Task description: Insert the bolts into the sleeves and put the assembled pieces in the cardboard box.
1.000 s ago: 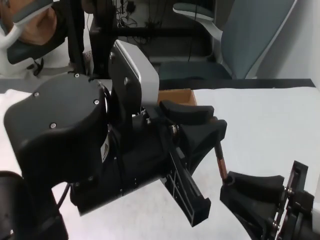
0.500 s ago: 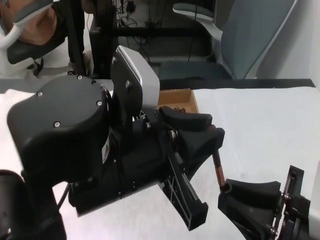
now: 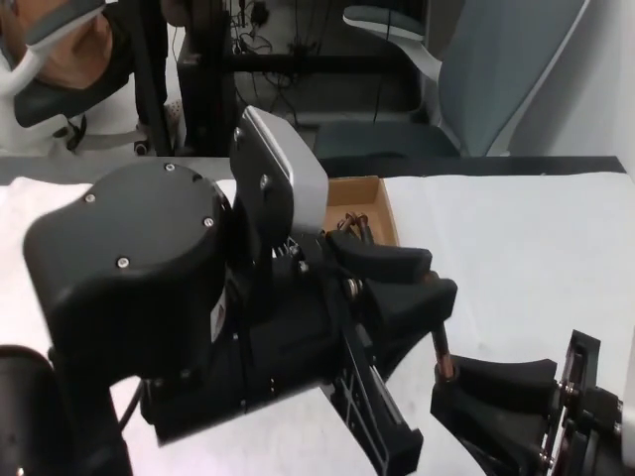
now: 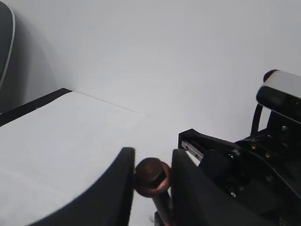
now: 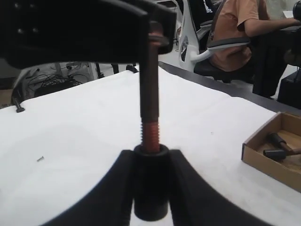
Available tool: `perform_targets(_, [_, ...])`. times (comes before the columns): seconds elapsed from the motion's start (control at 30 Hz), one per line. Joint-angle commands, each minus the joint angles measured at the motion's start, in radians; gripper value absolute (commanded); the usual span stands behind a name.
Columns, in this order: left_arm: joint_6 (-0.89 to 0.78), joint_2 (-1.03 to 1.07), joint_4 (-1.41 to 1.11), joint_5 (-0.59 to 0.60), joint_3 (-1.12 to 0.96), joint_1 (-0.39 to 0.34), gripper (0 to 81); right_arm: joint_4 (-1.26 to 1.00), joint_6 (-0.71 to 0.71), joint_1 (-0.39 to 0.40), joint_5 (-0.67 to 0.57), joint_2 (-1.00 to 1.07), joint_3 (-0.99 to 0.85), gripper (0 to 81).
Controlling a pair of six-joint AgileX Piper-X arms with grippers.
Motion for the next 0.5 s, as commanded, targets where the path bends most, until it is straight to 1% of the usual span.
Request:
perform_targets(0.0, [-0.02,0.002,-0.008,0.039,-0.001,-0.024,5.3,-0.049,0.028,-0.001,-0.034,0.002,-0.01,0.6])
perform_targets(0.13, [-0.094,0.026,-0.008,0.052,-0.001,-0.033,6.9,-0.06,0.07,-0.001,-0.053,0.002,-0.01,0.6])
perform_targets(0.17, [-0.1,0.032,-0.008,0.064,-0.001,-0.036,9.2,-0.06,0.066,-0.001,-0.053,0.002,-0.01,0.6])
perform_targets(0.23, [-0.1,0.039,-0.008,0.096,-0.001,-0.04,17.1,-0.062,0.066,-0.001,-0.051,0.002,-0.01,0.6])
perform_targets(0.27, [-0.1,0.04,-0.005,0.112,-0.001,-0.04,24.1,-0.062,0.066,-0.001,-0.047,0.002,-0.01,0.6])
perform_targets(0.33, [-0.1,0.039,-0.001,0.109,-0.001,-0.04,40.6,-0.06,0.066,-0.001,-0.032,0.002,-0.01,0.6])
perform_targets(0.4, [-0.1,0.036,-0.001,0.109,-0.001,-0.037,63.0,-0.06,0.066,-0.001,0.018,0.002,-0.01,0.6])
perform_targets(0.43, [-0.1,0.034,-0.001,0.109,-0.001,-0.036,70.0,-0.06,0.066,-0.001,0.034,0.002,-0.013,0.6])
perform_targets(0.47, [-0.1,0.032,-0.001,0.109,-0.001,-0.034,70.0,-0.06,0.066,-0.001,0.039,0.002,-0.015,0.6])
